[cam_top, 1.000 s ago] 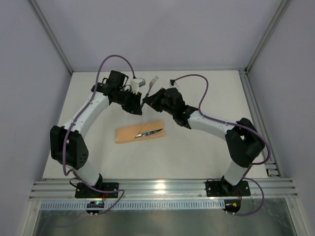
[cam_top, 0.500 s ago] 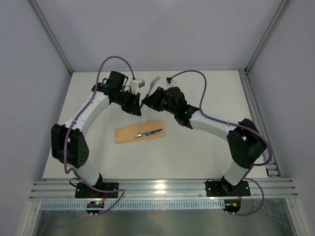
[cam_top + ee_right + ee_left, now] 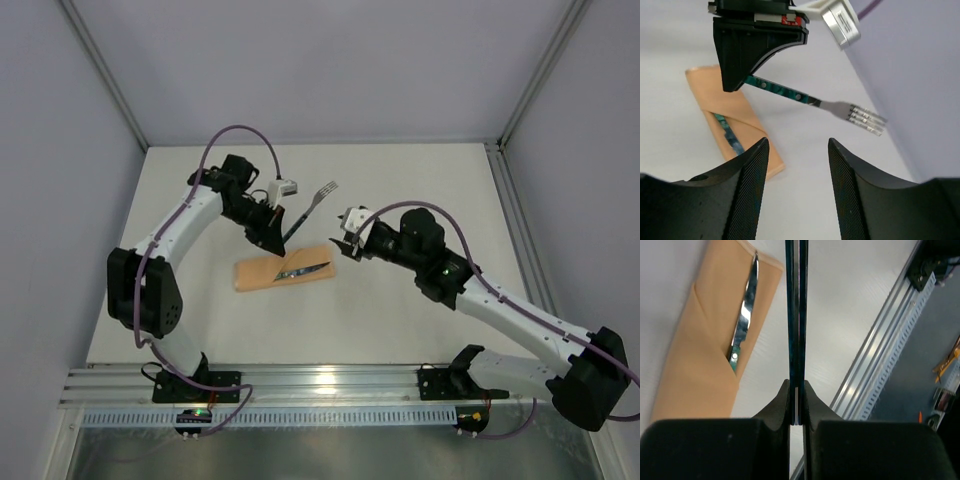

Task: Fold the napkin into a case and place the utensils inside
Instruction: Pass from the left arm to the right

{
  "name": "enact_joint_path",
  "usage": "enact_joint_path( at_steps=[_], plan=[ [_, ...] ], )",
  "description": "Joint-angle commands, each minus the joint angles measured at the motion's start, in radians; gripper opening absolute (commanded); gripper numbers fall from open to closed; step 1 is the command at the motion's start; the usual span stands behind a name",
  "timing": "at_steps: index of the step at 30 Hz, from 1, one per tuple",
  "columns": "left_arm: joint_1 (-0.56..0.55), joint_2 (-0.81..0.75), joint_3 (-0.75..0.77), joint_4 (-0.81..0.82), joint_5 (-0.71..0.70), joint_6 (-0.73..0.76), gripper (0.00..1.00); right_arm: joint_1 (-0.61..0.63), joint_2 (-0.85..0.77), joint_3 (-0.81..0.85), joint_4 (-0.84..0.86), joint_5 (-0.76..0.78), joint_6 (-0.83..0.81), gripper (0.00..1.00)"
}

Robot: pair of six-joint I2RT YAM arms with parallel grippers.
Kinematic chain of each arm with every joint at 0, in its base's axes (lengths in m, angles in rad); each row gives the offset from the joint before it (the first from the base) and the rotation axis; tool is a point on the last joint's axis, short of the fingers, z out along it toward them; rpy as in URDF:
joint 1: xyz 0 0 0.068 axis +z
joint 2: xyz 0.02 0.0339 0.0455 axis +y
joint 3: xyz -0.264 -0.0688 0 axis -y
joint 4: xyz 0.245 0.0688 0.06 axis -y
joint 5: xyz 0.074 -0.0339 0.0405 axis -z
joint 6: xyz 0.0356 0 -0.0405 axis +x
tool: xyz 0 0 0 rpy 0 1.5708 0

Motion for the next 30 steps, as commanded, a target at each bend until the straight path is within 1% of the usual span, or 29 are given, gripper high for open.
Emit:
enact_joint_path(
  at_steps=[1, 2, 4, 7, 9, 11, 15, 18, 19, 22, 23, 25, 26, 29, 30],
  plan=[
    [-0.003, 0.022, 0.008, -0.157, 0.082, 0.151, 0.00, 0.021, 0.015, 0.033, -0.119, -0.140, -0.740, 0.55],
    [-0.003, 0.017, -0.007, -0.162, 0.069, 0.154, 0.00, 0.027, 0.062, 0.065, -0.215, -0.132, -0.768, 0.55],
    [-0.006, 0.014, -0.020, -0.179, 0.069, 0.170, 0.00, 0.029, 0.101, 0.145, -0.276, -0.131, -0.831, 0.55],
    [-0.019, 0.020, -0.023, -0.226, 0.072, 0.194, 0.00, 0.053, 0.165, 0.194, -0.288, -0.132, -0.922, 0.60],
    [-0.023, 0.020, -0.027, -0.231, 0.075, 0.202, 0.00, 0.064, 0.205, 0.240, -0.352, -0.157, -0.953, 0.60],
    [-0.027, 0.019, -0.029, -0.243, 0.082, 0.213, 0.00, 0.075, 0.260, 0.288, -0.391, -0.149, -0.980, 0.60],
    [-0.035, 0.025, -0.032, -0.265, 0.080, 0.231, 0.00, 0.078, 0.311, 0.292, -0.345, -0.143, -0.987, 0.60],
    [-0.036, 0.025, -0.043, -0.258, 0.079, 0.233, 0.00, 0.081, 0.352, 0.319, -0.363, -0.151, -0.983, 0.60],
    [-0.036, 0.025, -0.043, -0.258, 0.080, 0.233, 0.00, 0.082, 0.365, 0.334, -0.395, -0.146, -0.986, 0.60],
    [-0.036, 0.019, -0.038, -0.266, 0.085, 0.237, 0.00, 0.087, 0.401, 0.348, -0.429, -0.106, -0.986, 0.52],
    [-0.036, 0.019, -0.040, -0.268, 0.085, 0.242, 0.00, 0.087, 0.408, 0.348, -0.428, -0.088, -0.983, 0.45],
    [-0.036, 0.020, -0.044, -0.283, 0.091, 0.260, 0.00, 0.087, 0.414, 0.348, -0.420, -0.070, -0.963, 0.38],
    [-0.036, 0.020, -0.049, -0.288, 0.091, 0.265, 0.00, 0.087, 0.418, 0.349, -0.422, -0.057, -0.955, 0.29],
    [-0.036, 0.022, -0.055, -0.291, 0.086, 0.274, 0.00, 0.087, 0.429, 0.363, -0.437, -0.048, -0.920, 0.13],
    [-0.036, 0.022, -0.055, -0.292, 0.083, 0.273, 0.00, 0.087, 0.432, 0.368, -0.441, -0.043, -0.897, 0.04]
  ],
)
